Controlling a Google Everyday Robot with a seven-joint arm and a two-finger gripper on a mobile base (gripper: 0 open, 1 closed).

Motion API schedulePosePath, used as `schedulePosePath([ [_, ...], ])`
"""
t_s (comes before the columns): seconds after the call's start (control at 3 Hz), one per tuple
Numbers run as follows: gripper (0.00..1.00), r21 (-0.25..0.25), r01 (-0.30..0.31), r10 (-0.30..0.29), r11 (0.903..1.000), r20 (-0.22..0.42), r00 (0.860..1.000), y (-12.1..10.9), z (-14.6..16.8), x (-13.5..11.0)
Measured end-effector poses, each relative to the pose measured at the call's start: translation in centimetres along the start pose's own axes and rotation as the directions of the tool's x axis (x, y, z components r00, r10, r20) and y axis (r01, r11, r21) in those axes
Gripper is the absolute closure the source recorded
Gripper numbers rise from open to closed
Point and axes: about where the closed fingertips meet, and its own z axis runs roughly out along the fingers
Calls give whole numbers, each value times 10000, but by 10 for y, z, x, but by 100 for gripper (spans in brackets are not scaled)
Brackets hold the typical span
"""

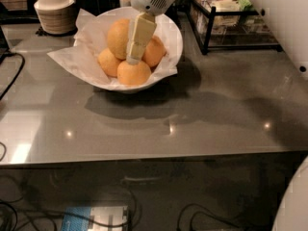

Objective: Pick orange from white bowl

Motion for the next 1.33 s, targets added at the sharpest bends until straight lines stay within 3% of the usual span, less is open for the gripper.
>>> schedulePosePath([
  [0.33,0,266,-9,4,9996,181,9998,-7,-2,0],
  [0.67,0,203,233,-245,9995,606,9979,-18,12,-4],
  [1.33,0,-328,62,-22,9994,1182,9930,-27,41,1],
])
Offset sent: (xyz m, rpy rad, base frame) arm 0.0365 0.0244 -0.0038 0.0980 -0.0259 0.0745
